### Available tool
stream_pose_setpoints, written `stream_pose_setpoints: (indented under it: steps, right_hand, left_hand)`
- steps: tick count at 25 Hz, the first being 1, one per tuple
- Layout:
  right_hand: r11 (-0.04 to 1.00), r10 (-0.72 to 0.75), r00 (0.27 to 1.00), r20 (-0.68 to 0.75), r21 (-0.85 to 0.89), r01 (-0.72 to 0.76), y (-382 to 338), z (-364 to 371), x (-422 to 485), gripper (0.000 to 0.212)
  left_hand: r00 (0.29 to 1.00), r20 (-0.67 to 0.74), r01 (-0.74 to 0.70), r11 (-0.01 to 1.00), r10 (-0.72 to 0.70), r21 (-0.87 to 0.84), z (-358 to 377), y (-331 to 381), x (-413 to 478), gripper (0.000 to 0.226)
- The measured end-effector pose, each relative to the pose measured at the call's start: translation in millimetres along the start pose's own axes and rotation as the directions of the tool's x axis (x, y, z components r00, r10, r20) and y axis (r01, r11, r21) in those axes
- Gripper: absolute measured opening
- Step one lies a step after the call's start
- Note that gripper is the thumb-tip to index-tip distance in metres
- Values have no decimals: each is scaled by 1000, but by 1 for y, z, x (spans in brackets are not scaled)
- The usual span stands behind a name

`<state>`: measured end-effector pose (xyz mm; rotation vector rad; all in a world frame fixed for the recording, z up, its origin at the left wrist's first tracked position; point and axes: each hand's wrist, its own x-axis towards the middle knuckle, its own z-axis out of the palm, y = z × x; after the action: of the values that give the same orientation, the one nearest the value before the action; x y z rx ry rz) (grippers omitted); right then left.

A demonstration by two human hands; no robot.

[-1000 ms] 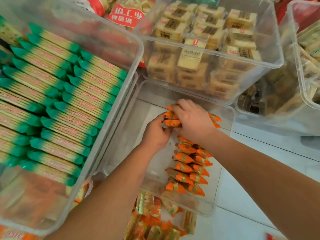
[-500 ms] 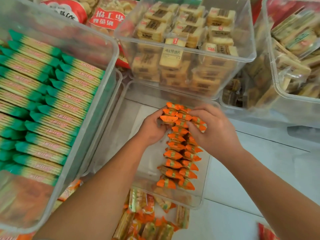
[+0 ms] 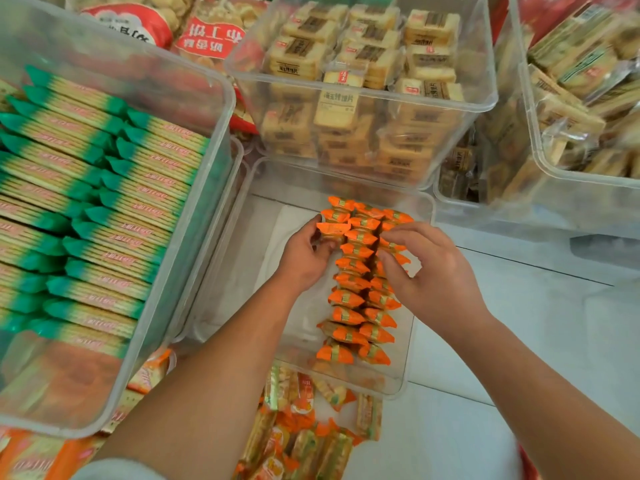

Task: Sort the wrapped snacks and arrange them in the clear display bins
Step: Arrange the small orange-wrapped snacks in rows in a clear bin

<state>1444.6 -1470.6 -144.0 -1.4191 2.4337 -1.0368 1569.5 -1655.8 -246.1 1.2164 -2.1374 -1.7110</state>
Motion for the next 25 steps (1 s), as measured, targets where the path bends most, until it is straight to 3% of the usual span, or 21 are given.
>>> stream_pose_setpoints:
  steps: [5, 9, 12, 17, 19, 21, 25]
  right_hand:
    - [1000, 11, 1000, -15, -1, -11, -10, -5, -7, 22]
    - [1000, 28, 1000, -10, -4, -28, -23, -9, -17, 24]
    - [998, 68, 998, -5, -5, -68, -40, -15, -34, 23]
    - [977, 191, 978, 80, 86, -198, -85, -23, -109, 17]
    - [945, 318, 933, 169, 18, -325, -90, -16, -159, 27]
    - [871, 482, 828, 286, -50, -489, -85, 5, -206, 29]
    - [679, 706, 613, 353, -93, -728, -61, 52, -230, 36]
  left_hand:
    - [999, -38, 33, 999, -32, 37, -7, 1, -11, 36]
    - [989, -110, 110, 988, -99, 105, -16, 12, -26, 51]
    - [988, -92, 133, 983, -122, 128, -24, 32, -52, 43]
    - [968, -214, -97, 984, 128, 149, -38, 68, -160, 27]
    - [948, -268, -145, 982, 172, 119, -45, 61, -221, 19]
    - [960, -248, -94, 984, 131, 154, -47, 37, -278, 12]
    - [999, -32, 43, 949, -35, 314, -17, -37, -340, 10]
